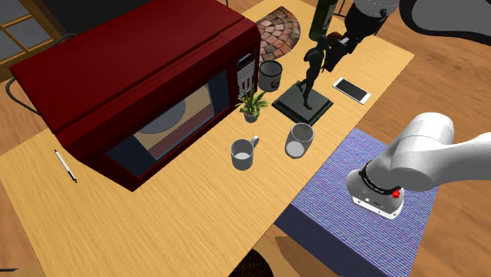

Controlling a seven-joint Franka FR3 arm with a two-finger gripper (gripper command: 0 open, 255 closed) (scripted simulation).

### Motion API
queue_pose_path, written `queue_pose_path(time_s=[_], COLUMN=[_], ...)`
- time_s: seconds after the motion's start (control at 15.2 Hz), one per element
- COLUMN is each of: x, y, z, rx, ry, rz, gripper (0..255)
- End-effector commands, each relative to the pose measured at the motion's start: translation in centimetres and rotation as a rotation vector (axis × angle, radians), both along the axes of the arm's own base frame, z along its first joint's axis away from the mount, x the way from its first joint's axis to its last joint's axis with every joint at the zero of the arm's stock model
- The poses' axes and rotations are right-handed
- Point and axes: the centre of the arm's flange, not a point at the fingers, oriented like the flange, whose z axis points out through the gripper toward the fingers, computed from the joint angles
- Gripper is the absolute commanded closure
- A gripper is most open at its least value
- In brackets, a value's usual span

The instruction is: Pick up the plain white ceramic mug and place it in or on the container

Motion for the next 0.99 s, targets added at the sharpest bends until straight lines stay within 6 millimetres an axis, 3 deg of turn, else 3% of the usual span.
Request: queue_pose_path(time_s=[0.0,0.92], x=[0.0,8.7], y=[0.0,13.7], z=[0.0,-9.7], rx=[0.000,0.019], ry=[0.000,0.129], rz=[0.000,0.124], gripper=[0,0])
